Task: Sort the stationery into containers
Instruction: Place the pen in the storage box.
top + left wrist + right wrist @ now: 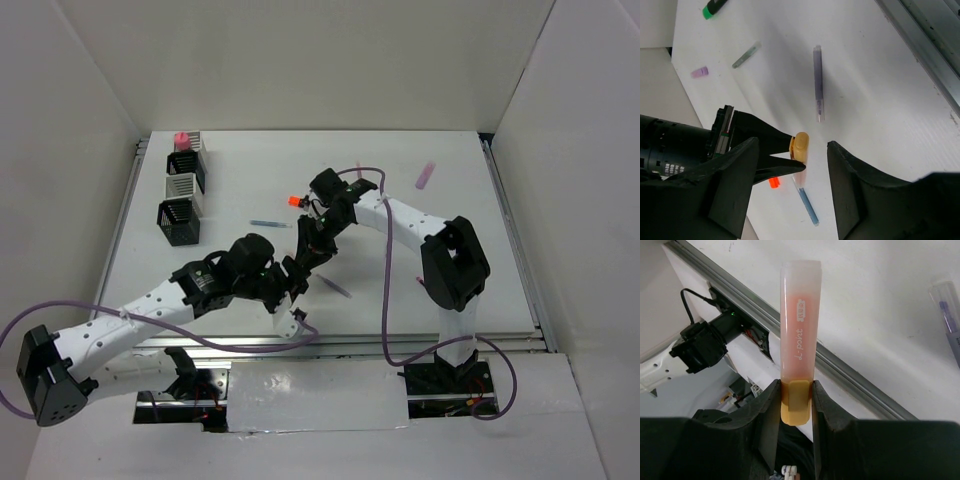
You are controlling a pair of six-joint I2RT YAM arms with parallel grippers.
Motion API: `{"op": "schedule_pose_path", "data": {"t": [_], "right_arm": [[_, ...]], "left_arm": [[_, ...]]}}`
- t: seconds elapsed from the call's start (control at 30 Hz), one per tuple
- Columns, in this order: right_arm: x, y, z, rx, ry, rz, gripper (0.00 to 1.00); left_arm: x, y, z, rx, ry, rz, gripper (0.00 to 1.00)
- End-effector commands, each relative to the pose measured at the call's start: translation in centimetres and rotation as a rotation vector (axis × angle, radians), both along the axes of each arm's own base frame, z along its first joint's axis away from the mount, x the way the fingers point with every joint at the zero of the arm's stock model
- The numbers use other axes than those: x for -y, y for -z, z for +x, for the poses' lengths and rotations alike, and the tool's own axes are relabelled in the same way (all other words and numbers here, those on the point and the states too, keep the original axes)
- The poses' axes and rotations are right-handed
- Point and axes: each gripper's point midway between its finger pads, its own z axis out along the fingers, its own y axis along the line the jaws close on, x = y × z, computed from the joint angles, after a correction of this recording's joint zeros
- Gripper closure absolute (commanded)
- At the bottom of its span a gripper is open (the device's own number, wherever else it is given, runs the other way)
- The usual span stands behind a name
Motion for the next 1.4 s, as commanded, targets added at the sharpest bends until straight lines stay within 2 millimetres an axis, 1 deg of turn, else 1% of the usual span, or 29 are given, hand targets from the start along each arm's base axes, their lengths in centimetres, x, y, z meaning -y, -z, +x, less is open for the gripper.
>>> {"op": "schedule_pose_path", "data": {"t": [0.0,0.23,0.4,0.53,0.63,0.7,0.8,1.0,1.1,1.13,1.17,1.2,1.27,1.3,1.37], "right_arm": [[-0.4,-2.6,0.0,0.043,0.017,0.058,1.0],[-0.4,-3.0,-0.4,0.031,0.03,0.062,1.0],[-0.6,-3.2,-0.7,0.026,0.03,0.062,1.0],[-0.6,-2.9,-0.8,0.023,0.039,0.044,1.0],[-0.6,-2.9,-0.9,0.015,0.044,0.045,1.0],[-0.6,-2.9,-1.0,0.013,0.044,0.043,1.0],[-0.6,-3.1,-0.9,0.018,0.045,0.047,1.0],[-0.5,-3.1,-1.1,0.018,0.047,0.046,1.0],[-0.6,-3.2,-1.1,0.017,0.045,0.055,1.0],[-0.7,-3.2,-1.0,0.022,0.04,0.061,1.0],[-0.7,-3.3,-1.0,0.026,0.038,0.065,0.91],[-0.7,-3.3,-0.8,0.031,0.034,0.07,0.85],[-0.6,-3.6,-0.4,0.04,0.042,0.085,0.78],[-0.4,-3.8,-0.3,0.04,0.046,0.09,0.76],[0.1,-4.2,0.5,0.051,0.064,0.102,0.56]], "left_arm": [[0.2,-0.1,0.0,0.006,0.011,0.016,0.32],[0.3,0.5,1.2,0.015,-0.049,0.035,0.35],[0.1,1.7,1.8,0.023,-0.065,0.065,0.36],[0.2,2.6,2.6,0.045,-0.086,0.067,0.36],[0.2,2.8,3.2,0.058,-0.099,0.077,0.37],[0.0,3.0,3.5,0.06,-0.106,0.091,0.39],[-0.1,3.3,3.8,0.055,-0.112,0.103,0.44],[-0.3,3.5,3.8,0.05,-0.109,0.11,0.63],[-0.2,3.1,3.7,0.047,-0.113,0.097,0.77],[-0.2,3.2,3.6,0.043,-0.114,0.097,0.85],[-0.1,2.9,3.5,0.045,-0.113,0.089,0.88],[0.0,2.8,3.4,0.045,-0.114,0.085,0.9],[0.3,2.4,2.7,0.027,-0.109,0.077,0.93],[0.4,1.9,2.4,0.018,-0.108,0.062,0.94],[0.6,1.5,1.5,-0.02,-0.115,0.049,0.98]]}}
